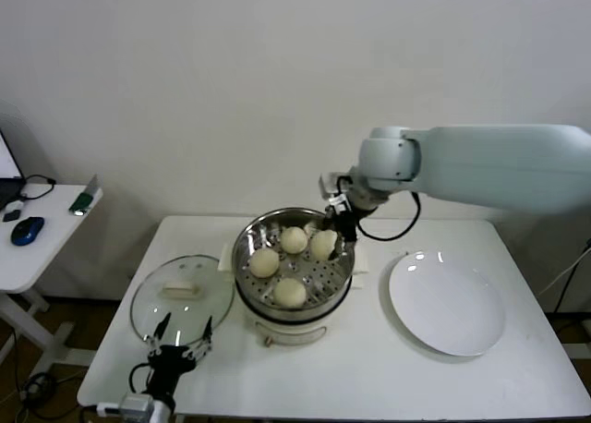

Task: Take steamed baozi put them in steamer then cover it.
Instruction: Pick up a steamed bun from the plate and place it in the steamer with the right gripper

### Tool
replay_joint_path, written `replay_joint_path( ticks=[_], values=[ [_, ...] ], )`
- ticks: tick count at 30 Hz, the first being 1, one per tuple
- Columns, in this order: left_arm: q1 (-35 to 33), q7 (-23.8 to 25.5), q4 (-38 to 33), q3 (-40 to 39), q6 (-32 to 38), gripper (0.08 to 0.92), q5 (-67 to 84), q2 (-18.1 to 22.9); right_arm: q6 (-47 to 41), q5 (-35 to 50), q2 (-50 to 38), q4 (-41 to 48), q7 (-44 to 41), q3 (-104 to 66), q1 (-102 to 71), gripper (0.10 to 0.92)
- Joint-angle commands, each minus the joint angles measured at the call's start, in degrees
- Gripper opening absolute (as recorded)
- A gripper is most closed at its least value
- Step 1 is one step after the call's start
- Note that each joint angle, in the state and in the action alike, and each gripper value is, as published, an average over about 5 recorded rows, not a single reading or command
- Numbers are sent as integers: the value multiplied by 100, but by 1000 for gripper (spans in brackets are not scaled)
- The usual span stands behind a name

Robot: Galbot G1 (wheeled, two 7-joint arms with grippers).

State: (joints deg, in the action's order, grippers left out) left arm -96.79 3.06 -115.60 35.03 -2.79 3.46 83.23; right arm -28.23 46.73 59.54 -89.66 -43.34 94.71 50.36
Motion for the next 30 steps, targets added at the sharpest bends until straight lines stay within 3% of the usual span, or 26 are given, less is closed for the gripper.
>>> replay_joint_path(
  ticks=[1,20,26,30],
  values=[
    [24,3,16,-2,-5,823,-4,21,-285,-289,237,258,354,-127,-850,665],
    [67,4,36,41,-13,823,38,9,-219,-790,480,949,335,-407,-1390,668],
    [66,7,-1,44,-37,823,44,12,-8,-410,345,834,86,-508,-1051,784],
    [59,2,-39,46,-65,823,53,12,163,-47,94,836,-42,-711,-675,819]
  ],
)
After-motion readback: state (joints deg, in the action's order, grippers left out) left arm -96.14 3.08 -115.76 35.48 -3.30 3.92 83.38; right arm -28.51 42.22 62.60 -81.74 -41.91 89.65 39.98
